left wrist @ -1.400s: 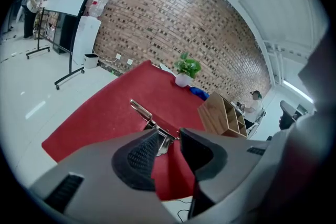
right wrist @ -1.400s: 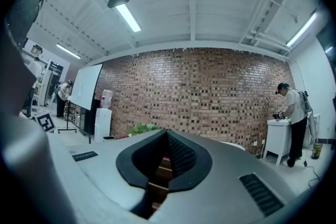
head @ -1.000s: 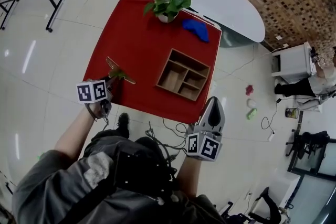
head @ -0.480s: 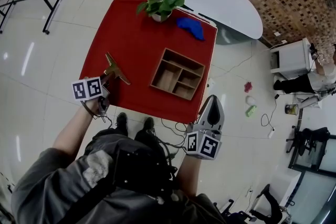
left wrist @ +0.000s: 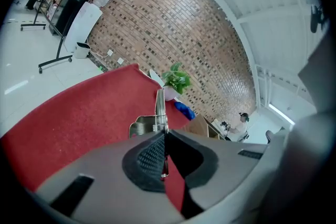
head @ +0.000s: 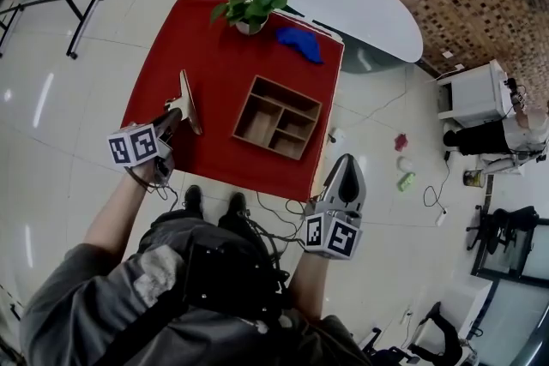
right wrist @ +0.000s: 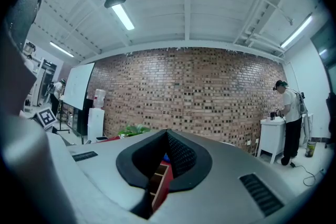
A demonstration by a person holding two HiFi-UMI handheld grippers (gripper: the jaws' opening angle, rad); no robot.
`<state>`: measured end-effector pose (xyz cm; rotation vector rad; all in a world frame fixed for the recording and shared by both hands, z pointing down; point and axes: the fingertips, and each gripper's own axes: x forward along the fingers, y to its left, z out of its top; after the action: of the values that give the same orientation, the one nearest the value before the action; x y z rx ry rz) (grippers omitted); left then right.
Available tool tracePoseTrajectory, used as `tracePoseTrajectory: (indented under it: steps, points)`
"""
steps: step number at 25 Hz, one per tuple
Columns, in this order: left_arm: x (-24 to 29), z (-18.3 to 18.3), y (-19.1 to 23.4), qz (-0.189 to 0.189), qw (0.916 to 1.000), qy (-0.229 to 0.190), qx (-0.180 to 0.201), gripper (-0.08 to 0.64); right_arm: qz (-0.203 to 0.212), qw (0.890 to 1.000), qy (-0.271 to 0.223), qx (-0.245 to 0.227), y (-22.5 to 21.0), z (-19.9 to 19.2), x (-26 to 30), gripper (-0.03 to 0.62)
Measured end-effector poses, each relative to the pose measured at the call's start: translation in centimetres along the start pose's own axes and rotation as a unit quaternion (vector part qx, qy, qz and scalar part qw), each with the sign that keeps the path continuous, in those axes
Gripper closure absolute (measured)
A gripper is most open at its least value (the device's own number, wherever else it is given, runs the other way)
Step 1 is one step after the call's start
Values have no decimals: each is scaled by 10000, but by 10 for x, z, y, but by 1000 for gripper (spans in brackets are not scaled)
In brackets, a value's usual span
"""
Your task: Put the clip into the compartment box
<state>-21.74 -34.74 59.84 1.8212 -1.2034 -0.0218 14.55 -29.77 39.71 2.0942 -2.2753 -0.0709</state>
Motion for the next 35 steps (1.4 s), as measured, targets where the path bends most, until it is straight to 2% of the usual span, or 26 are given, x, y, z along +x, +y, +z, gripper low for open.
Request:
tracePoseTrajectory:
  steps: [4,7,14,19,24,35]
  points:
    - [-13,12,-36,-306,9987,-245,311,540,-13,10000,-58,1,-12,3,-6,588]
    - [-27,29,-75,-628,9942,-541,690,540,-4,9999,-124,17,-18,7,-11,588]
    - [-58,63,-166,-1257,9745,-1059,1528,540,27,9997,-252,74,-26,20,-19,588]
    - [-67,64,-208,-1510,9600,-1162,2050,538,24,9995,-314,99,-34,25,-25,588]
    - [-63,51,-237,-1749,9543,-1076,2173,539,-25,9993,-368,100,-50,29,-31,588]
    - [-42,22,-275,-1961,9471,-857,2393,538,-66,9991,-396,130,-82,24,-34,588]
